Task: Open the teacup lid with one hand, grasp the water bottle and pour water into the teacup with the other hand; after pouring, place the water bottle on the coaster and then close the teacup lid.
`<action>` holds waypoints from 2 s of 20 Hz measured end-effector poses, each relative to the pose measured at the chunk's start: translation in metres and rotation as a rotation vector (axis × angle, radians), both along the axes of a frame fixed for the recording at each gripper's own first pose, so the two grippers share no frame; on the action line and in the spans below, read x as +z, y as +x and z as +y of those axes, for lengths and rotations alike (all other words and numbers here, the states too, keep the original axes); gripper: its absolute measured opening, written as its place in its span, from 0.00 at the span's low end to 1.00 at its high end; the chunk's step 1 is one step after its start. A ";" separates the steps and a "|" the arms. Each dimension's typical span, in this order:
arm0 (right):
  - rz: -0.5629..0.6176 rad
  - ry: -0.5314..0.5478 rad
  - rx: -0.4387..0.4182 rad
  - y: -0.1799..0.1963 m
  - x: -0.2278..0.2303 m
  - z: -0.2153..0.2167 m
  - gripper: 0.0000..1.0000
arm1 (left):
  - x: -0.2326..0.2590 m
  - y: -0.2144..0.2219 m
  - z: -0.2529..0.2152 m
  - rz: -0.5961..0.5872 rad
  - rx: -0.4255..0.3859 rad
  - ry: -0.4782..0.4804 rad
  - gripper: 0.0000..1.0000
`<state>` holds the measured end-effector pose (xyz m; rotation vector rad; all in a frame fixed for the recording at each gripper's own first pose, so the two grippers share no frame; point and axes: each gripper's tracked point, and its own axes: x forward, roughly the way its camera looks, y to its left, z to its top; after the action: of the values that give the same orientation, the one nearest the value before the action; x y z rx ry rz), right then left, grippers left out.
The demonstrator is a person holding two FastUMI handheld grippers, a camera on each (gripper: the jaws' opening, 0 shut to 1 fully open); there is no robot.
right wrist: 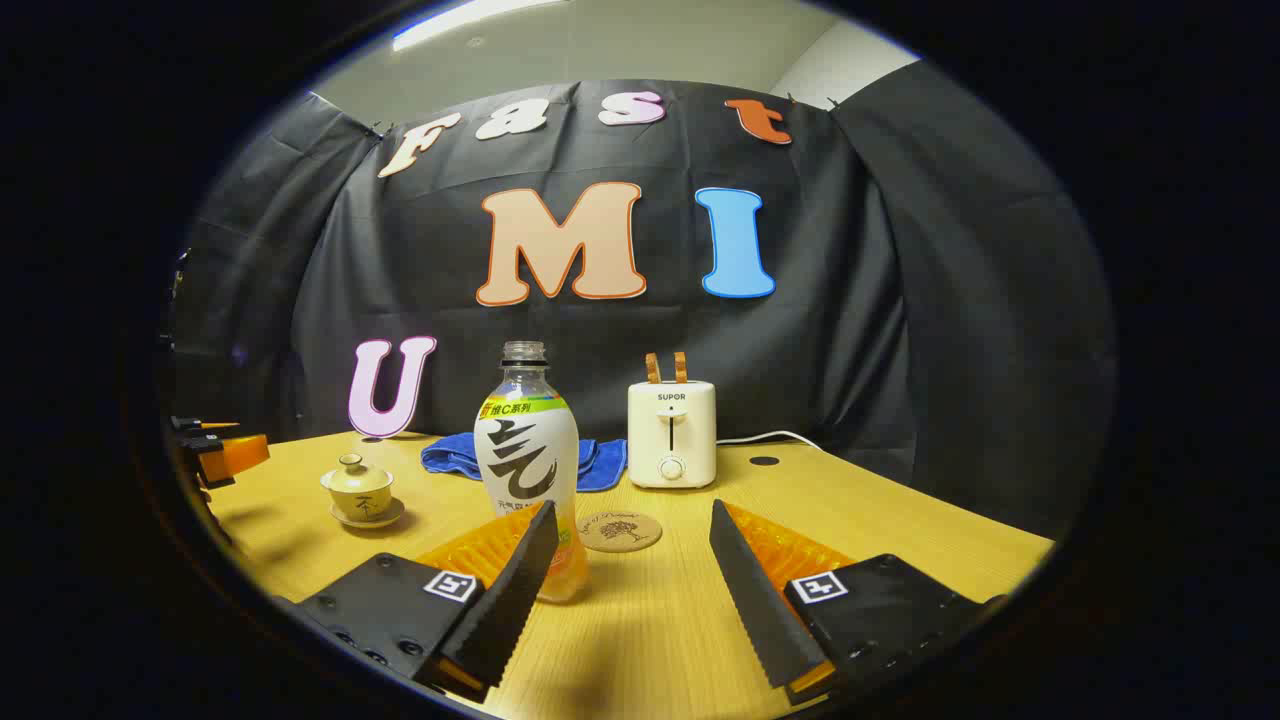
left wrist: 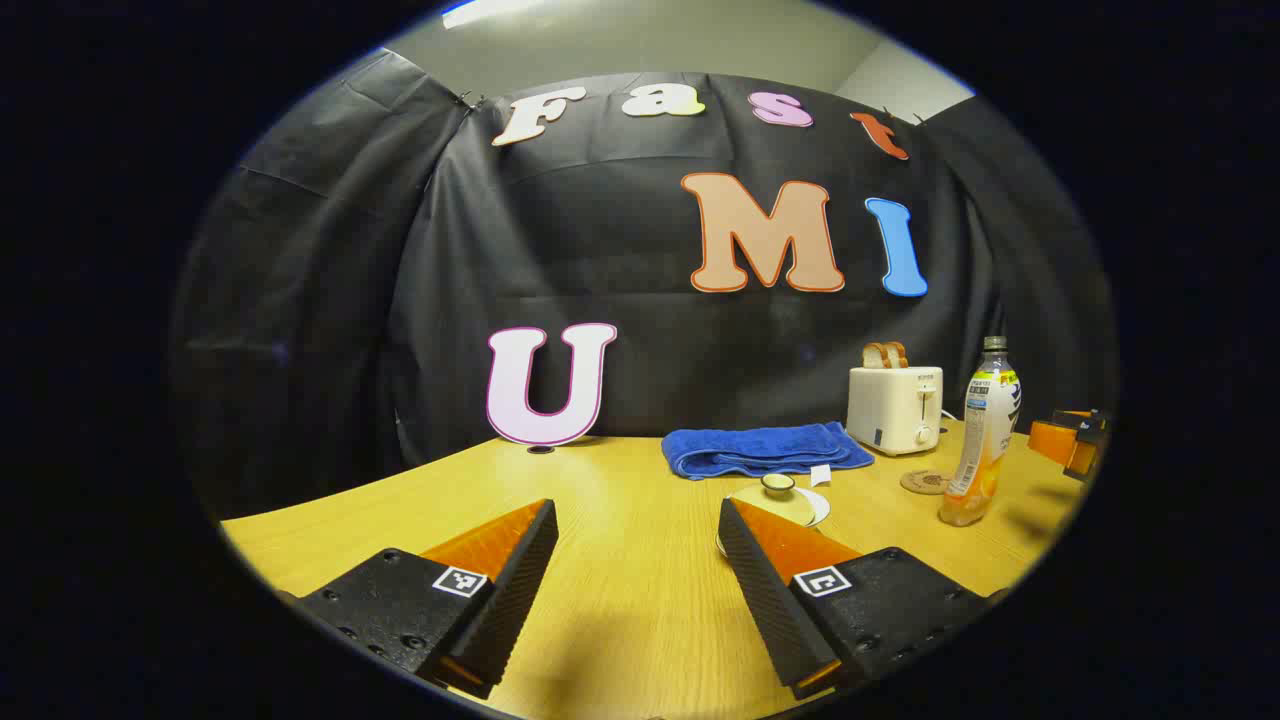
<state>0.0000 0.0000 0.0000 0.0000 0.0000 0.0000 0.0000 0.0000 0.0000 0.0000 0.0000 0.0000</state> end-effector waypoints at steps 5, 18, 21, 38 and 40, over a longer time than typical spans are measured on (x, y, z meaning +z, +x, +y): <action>0.000 0.000 0.000 0.000 -0.001 0.001 0.94 | 0.000 0.000 0.004 0.001 0.027 0.000 0.95; 0.000 -0.001 0.000 -0.001 0.000 0.001 0.94 | -0.001 0.003 -0.010 -0.005 -0.039 -0.001 0.95; 0.000 -0.001 0.000 -0.001 -0.001 0.000 0.94 | 0.000 0.009 -0.027 -0.007 -0.120 -0.003 0.95; 0.001 0.000 0.019 -0.002 -0.001 0.004 0.94 | -0.004 0.071 -0.103 0.001 -0.414 -0.005 0.94; 0.001 0.000 0.019 -0.002 -0.001 0.004 0.94 | -0.005 0.075 -0.107 0.009 -0.428 -0.003 0.90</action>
<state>-0.0018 0.0037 -0.0014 0.0000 0.0013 0.0188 0.0748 -0.1073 -0.0055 -0.0029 0.0094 -0.4281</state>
